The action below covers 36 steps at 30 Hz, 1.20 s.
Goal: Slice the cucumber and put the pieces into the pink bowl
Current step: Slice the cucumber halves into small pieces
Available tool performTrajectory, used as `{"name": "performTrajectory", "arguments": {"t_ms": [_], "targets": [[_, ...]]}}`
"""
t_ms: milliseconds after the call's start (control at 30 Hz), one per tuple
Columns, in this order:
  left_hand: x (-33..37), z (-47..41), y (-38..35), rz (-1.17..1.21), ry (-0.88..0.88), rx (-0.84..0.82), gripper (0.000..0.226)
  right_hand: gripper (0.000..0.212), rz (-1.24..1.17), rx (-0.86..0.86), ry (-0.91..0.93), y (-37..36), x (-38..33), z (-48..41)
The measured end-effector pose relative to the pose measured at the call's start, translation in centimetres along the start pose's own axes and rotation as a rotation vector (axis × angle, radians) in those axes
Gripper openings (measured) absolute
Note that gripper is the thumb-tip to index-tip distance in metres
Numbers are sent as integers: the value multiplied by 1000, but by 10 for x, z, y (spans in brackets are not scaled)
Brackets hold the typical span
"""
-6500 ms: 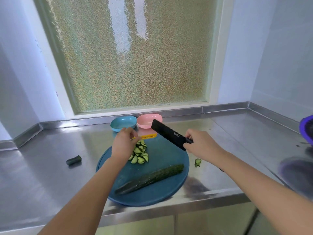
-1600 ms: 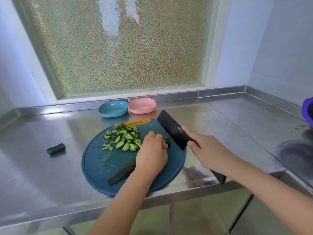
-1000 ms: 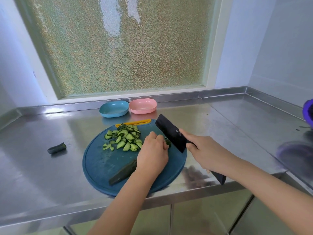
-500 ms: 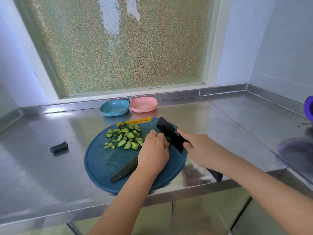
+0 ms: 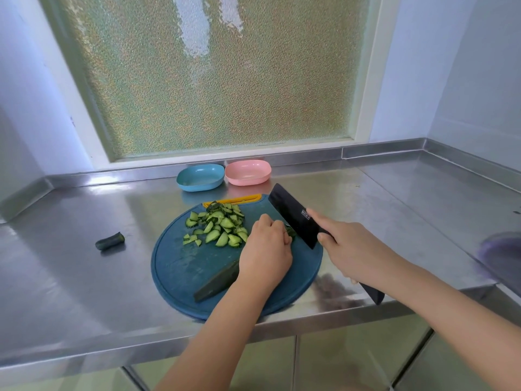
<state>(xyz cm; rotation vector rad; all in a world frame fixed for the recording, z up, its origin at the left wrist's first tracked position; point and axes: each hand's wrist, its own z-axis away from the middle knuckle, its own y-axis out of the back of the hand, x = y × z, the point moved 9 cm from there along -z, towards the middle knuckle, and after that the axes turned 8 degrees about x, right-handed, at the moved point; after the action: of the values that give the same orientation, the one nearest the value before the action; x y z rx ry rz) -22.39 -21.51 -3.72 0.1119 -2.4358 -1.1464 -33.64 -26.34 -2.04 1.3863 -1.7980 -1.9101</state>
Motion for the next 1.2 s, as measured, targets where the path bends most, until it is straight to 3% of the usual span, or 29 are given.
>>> {"name": "performTrajectory", "arguments": {"t_ms": [1033, 1200], "targets": [[-1, 1, 0, -22, 10, -5, 13, 57, 106, -3, 32, -22, -2, -3], [0, 1, 1, -16, 12, 5, 13, 56, 15, -3, -17, -19, 2, 2]]}}
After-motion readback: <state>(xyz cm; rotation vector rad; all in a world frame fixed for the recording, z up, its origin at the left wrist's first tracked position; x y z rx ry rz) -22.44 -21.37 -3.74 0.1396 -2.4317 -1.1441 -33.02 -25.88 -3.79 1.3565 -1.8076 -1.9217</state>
